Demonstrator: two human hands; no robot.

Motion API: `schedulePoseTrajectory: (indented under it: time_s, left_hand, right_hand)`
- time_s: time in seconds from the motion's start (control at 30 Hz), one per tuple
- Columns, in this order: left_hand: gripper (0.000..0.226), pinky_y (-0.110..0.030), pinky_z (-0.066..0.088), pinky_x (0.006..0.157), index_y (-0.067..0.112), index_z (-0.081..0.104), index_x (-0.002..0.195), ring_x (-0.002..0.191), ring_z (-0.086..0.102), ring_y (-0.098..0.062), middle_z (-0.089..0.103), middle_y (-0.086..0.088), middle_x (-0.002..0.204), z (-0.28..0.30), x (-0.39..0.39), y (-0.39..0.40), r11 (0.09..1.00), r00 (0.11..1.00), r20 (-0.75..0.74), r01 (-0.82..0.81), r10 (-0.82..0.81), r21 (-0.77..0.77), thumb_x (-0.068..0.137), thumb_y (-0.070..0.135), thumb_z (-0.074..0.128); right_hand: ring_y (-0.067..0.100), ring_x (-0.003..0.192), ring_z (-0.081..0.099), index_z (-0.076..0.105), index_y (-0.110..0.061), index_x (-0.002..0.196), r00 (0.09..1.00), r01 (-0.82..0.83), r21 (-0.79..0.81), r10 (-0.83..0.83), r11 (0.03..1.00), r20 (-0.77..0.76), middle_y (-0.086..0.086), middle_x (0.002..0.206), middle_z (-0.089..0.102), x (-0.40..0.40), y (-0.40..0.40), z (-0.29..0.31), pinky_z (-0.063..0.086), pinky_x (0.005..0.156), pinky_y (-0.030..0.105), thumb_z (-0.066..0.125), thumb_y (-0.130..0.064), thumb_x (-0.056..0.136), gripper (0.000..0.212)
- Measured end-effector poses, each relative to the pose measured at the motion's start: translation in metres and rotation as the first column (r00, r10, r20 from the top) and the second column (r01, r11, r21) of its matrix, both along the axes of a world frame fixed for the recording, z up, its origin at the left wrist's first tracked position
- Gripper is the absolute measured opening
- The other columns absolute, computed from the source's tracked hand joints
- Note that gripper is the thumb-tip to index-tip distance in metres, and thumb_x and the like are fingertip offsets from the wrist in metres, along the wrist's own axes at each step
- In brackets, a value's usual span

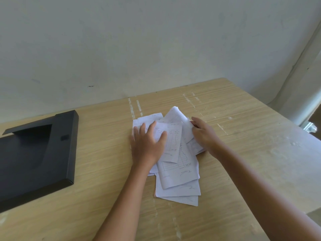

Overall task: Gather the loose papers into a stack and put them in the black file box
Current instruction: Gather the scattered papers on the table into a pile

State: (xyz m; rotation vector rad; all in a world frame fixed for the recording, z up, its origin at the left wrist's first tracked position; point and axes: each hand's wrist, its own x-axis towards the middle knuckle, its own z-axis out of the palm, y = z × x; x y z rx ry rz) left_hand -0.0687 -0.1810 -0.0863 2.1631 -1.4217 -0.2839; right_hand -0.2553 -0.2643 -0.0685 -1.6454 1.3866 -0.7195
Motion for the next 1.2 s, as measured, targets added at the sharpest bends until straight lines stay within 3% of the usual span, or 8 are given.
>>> schedulePoseTrajectory:
  time_s: [0.13,0.3,0.43,0.57,0.7,0.83,0.97,1.2]
  left_hand:
    - [0.056,-0.032,0.034,0.117,0.028,0.047,0.154,0.149,0.040,-0.014,0.044,0.008,0.161,0.014,0.018,0.007,0.970,0.870,-0.490,-0.076,-0.048,-0.230,0.100,0.036,0.058]
    - [0.053,-0.046,0.039,0.109,0.015,0.060,0.118,0.131,0.045,-0.028,0.059,-0.003,0.128,0.013,0.034,0.024,0.996,0.994,0.071,-0.085,0.084,0.004,0.095,0.061,0.045]
    - [0.072,-0.059,0.008,0.124,0.023,0.037,0.156,0.158,0.012,-0.034,0.028,-0.002,0.168,0.005,0.024,0.028,0.983,0.979,0.196,0.010,-0.047,0.186,0.099,0.067,0.037]
    - [0.079,-0.056,-0.001,0.128,0.026,0.027,0.163,0.162,0.000,-0.031,0.014,0.001,0.175,0.004,0.030,0.036,0.982,0.987,0.121,0.079,-0.101,0.173,0.098,0.070,0.036]
    - [0.084,-0.049,0.000,0.130,0.024,0.019,0.166,0.162,0.002,-0.021,0.015,0.004,0.175,0.001,0.033,0.055,0.974,0.980,0.059,0.183,-0.192,0.132,0.098,0.067,0.042]
    - [0.077,-0.048,0.024,0.125,0.022,0.028,0.162,0.157,0.026,-0.024,0.035,0.001,0.167,0.004,0.029,0.069,0.979,0.976,0.094,0.191,-0.197,0.071,0.099,0.064,0.043]
    - [0.074,-0.045,0.042,0.107,0.014,0.050,0.143,0.130,0.049,-0.034,0.058,-0.006,0.143,0.017,0.015,0.069,0.998,0.979,0.200,-0.044,0.032,0.053,0.096,0.071,0.043]
    - [0.078,-0.047,0.034,0.108,0.017,0.049,0.146,0.137,0.031,-0.038,0.043,-0.013,0.152,0.027,-0.019,0.057,0.964,0.983,0.183,-0.078,0.031,0.252,0.094,0.075,0.040]
  right_hand:
    - [0.031,0.119,0.058,0.053,-0.009,0.139,0.995,0.039,-0.115,-0.049,0.993,-0.091,0.012,0.130,0.065,-0.006,0.011,0.005,0.044,0.092,0.036,0.048,-0.012,0.096,0.043]
    - [0.033,0.107,0.059,0.059,-0.004,0.125,0.980,-0.004,-0.194,-0.035,0.981,-0.198,0.014,0.116,0.067,-0.014,0.030,0.004,0.042,0.082,0.036,0.049,-0.019,0.099,0.031]
    - [0.022,0.118,0.058,0.044,-0.016,0.151,0.987,-0.066,-0.143,0.043,0.988,-0.155,0.006,0.135,0.062,-0.015,0.045,0.004,0.043,0.095,0.032,0.067,-0.041,0.093,0.067]
    - [0.018,0.139,0.044,0.028,-0.025,0.159,0.963,-0.207,-0.062,0.192,0.976,-0.190,0.001,0.149,0.051,-0.030,0.054,0.005,0.036,0.110,0.032,0.085,-0.055,0.071,0.109]
    - [0.020,0.149,0.029,0.023,-0.022,0.161,0.945,-0.231,-0.129,0.190,0.964,-0.268,0.002,0.162,0.033,-0.037,0.066,-0.001,0.028,0.117,0.033,0.089,-0.051,0.067,0.119]
    - [0.023,0.151,0.024,0.028,-0.017,0.159,0.954,-0.175,-0.158,0.127,0.972,-0.272,0.006,0.163,0.029,-0.036,0.076,-0.008,0.023,0.122,0.038,0.080,-0.051,0.079,0.101]
    - [0.032,0.132,0.050,0.053,-0.006,0.137,0.984,-0.028,-0.218,-0.012,0.976,-0.180,0.013,0.136,0.056,-0.032,0.073,-0.001,0.042,0.105,0.039,0.065,-0.045,0.094,0.059]
    - [0.022,0.147,0.033,0.031,-0.017,0.157,0.979,-0.122,-0.114,0.101,0.986,-0.175,0.005,0.157,0.039,-0.035,0.078,-0.002,0.027,0.122,0.045,0.091,-0.046,0.066,0.112]
